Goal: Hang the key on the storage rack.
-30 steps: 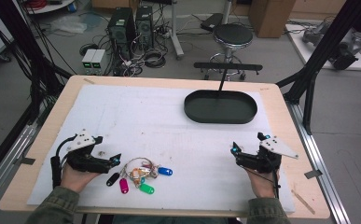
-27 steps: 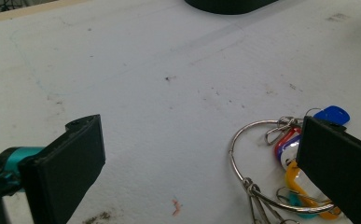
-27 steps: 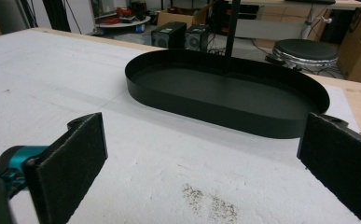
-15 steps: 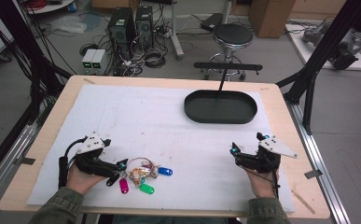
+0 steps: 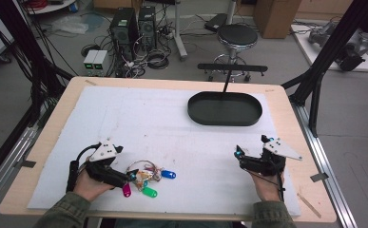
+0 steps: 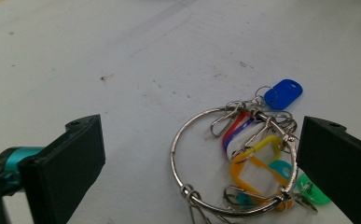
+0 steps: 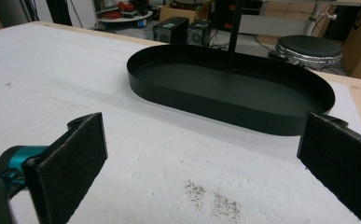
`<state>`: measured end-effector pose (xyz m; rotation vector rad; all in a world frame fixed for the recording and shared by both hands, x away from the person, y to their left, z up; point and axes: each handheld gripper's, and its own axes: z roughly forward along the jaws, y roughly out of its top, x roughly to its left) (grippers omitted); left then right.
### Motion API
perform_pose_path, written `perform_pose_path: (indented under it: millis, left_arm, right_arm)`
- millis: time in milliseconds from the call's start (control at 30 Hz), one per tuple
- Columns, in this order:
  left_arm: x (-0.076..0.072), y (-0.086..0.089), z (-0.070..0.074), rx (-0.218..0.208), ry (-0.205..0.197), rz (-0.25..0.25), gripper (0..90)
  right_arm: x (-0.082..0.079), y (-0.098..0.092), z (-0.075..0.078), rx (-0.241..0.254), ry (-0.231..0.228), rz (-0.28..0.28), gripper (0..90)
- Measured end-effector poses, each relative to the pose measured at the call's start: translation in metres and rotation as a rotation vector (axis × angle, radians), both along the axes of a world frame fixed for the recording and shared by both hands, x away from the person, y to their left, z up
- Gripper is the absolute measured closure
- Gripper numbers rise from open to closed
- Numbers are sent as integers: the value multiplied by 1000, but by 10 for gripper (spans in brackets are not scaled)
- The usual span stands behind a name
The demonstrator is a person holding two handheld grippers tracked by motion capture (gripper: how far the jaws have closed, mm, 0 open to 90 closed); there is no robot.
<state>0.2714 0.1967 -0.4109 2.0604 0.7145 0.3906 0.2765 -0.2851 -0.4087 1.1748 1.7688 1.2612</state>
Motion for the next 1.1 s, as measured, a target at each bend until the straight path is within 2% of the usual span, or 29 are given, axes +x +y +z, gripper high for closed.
perform_pose_path:
  millis: [567,833,1100]
  left_arm:
    - [-9,-24,-3,67,-5,-78,17]
    - [-11,-32,-6,94,7,-112,17]
    - [-11,-37,-10,129,37,-153,43]
  right_arm:
    - [0,0,0,-4,7,2,4]
    - [0,0,0,-6,5,4,4]
    - [0,0,0,-5,10,6,4]
